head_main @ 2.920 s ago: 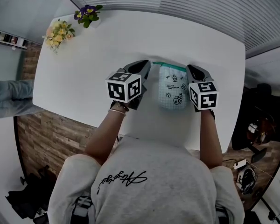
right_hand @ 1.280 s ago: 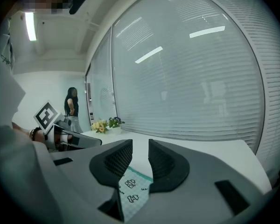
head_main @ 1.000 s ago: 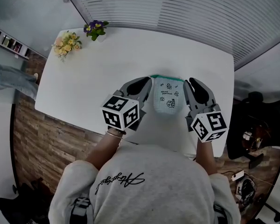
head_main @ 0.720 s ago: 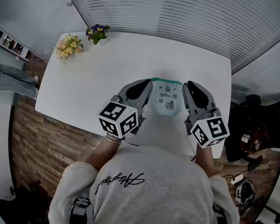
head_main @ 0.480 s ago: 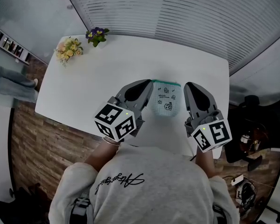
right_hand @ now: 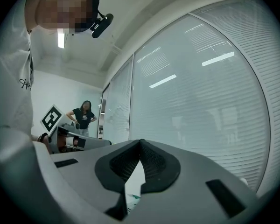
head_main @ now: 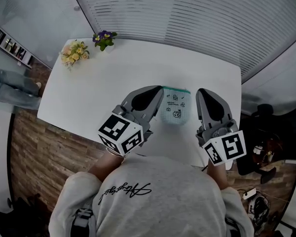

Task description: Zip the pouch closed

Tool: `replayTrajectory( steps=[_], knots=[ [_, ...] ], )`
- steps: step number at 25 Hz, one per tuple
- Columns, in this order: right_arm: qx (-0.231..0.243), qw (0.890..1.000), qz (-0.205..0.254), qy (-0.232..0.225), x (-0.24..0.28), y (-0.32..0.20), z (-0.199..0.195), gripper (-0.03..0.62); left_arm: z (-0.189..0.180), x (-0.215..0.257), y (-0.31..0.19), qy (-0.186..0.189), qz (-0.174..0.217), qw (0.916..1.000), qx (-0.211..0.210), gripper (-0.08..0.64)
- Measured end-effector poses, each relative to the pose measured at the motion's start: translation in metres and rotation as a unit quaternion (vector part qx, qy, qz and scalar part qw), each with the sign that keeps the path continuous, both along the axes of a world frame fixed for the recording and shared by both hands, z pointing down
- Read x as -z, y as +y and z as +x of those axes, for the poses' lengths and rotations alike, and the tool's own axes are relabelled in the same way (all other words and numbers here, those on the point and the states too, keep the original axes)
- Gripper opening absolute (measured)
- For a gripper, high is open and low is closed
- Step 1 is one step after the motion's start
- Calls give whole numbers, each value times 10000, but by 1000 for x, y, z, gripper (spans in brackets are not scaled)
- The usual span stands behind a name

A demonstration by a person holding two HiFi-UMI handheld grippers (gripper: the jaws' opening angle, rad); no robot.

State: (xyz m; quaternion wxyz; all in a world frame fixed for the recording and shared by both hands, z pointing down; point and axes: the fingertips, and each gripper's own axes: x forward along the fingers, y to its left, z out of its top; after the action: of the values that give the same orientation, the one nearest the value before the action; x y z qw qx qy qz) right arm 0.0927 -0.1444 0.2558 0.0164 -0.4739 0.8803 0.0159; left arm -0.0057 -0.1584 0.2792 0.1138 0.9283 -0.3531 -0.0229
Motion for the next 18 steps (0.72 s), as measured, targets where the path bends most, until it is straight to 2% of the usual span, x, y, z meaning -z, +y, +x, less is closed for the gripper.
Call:
replayTrajectory(
  steps=[18],
  knots=[
    [-28,9998,37,-178,4,5,-2,2,1,0,3,89,82,9999,-84,0]
  ],
)
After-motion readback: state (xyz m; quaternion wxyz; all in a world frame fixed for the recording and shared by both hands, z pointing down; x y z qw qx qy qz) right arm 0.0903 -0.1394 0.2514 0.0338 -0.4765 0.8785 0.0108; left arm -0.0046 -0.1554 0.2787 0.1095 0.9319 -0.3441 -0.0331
